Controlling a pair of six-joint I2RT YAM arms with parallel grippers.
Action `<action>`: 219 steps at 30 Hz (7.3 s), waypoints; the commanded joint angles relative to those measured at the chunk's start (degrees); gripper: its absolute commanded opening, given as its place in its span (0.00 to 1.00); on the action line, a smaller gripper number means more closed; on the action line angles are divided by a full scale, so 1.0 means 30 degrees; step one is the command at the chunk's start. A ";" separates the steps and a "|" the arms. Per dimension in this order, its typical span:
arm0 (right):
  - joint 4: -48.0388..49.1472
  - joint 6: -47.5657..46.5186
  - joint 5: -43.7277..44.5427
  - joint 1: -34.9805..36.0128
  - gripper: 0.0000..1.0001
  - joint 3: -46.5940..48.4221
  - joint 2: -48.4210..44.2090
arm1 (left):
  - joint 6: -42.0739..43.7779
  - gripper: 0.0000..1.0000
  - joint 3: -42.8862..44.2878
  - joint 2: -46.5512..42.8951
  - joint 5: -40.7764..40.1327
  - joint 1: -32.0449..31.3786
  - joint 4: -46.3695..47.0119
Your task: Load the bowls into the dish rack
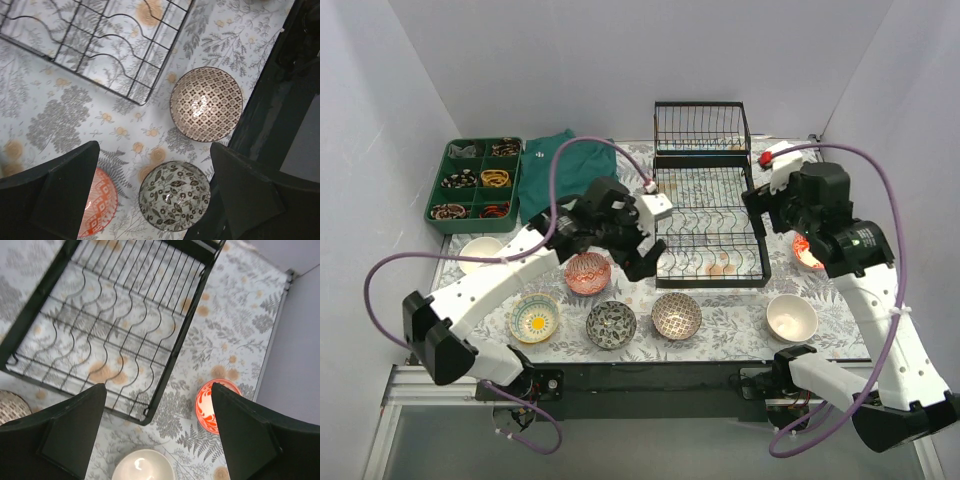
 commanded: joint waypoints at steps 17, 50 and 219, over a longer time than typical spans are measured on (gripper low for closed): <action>-0.2598 0.1954 0.2454 -0.2049 0.93 0.0465 -0.1963 | -0.1256 0.97 0.3503 0.7399 -0.6388 -0.8782 0.2661; -0.4067 0.4297 0.0285 -0.6238 0.90 0.1875 -0.1578 | -0.7494 0.19 0.0279 0.9070 -0.7791 -1.0716 0.1637; -0.2485 0.2393 -0.1268 -1.3856 0.86 -0.3662 -0.0172 | -2.4252 0.48 0.7576 1.9295 0.1904 0.0182 2.7918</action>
